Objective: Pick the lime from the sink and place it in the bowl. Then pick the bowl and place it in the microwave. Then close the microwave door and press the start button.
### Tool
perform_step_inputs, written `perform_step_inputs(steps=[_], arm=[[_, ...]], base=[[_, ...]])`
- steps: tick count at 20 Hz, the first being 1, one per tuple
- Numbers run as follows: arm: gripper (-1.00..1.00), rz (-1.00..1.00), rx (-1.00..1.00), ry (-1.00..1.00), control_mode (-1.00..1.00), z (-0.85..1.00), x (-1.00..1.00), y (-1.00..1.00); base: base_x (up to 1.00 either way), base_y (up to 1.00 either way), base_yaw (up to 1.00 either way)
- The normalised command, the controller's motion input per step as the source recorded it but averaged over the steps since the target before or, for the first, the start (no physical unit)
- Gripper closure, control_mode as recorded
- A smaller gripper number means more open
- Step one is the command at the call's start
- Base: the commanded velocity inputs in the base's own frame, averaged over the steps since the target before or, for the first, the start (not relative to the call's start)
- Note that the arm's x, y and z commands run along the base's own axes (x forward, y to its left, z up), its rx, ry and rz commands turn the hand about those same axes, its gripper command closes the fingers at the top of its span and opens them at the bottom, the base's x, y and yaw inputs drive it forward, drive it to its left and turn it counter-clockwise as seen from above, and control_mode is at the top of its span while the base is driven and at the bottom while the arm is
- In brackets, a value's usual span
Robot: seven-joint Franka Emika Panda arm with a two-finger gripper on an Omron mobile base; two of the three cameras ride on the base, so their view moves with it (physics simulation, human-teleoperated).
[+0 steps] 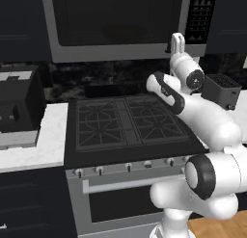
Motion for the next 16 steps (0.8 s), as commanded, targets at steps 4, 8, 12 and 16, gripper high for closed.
perform_step_inputs(steps=[4, 8, 12, 16], arm=[[-1.0, 0.01, 0.18, 0.0, -1.0, 0.56, -1.0, -0.24], [-1.0, 0.03, 0.12, 0.02, -1.0, 0.47, -1.0, -0.62], [-1.0, 0.13, 0.09, 0.01, -1.0, 0.26, -0.93, -0.96], [-1.0, 0.2, 0.07, 0.0, -1.0, 0.16, -0.3, -0.89]], base=[[0.0, 0.0, 0.0], [0.0, 0.0, 0.0], [0.0, 0.0, 0.0], [0.0, 0.0, 0.0]])
